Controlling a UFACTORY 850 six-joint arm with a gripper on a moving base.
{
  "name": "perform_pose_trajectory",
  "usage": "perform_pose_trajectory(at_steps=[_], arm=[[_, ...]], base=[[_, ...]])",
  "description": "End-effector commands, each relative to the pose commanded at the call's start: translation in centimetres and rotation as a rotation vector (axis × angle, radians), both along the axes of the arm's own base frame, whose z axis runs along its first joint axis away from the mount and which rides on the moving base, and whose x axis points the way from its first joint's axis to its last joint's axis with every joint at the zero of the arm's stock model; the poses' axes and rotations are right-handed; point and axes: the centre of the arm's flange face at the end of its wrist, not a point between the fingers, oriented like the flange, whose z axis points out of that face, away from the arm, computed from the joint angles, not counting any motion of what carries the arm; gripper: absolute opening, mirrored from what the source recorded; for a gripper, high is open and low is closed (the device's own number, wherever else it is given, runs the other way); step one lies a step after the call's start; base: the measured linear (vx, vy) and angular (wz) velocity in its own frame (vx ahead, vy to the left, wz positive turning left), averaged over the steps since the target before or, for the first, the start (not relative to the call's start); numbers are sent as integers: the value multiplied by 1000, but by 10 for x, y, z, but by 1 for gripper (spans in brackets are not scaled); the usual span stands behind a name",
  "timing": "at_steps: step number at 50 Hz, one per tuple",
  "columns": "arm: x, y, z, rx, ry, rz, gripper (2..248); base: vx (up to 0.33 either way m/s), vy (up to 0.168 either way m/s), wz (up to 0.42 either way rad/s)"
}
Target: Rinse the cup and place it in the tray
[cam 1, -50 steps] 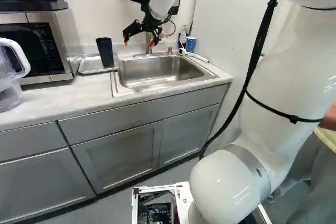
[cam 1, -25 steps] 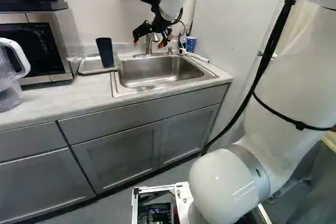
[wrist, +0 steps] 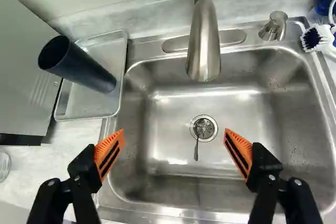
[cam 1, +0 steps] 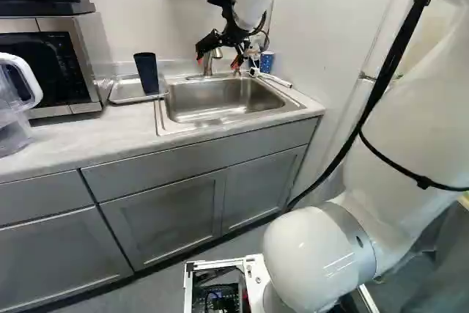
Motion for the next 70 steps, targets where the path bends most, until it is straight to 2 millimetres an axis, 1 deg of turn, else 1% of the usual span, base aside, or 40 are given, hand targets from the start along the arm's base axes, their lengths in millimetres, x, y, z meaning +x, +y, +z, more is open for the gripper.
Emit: perform_pose_trajectory(at_steps=[47,70], arm=[[0,0,0,0,0,0,247],[0,0,0,0,0,0,247]], base=[[0,0,0],[-81,-9,8]])
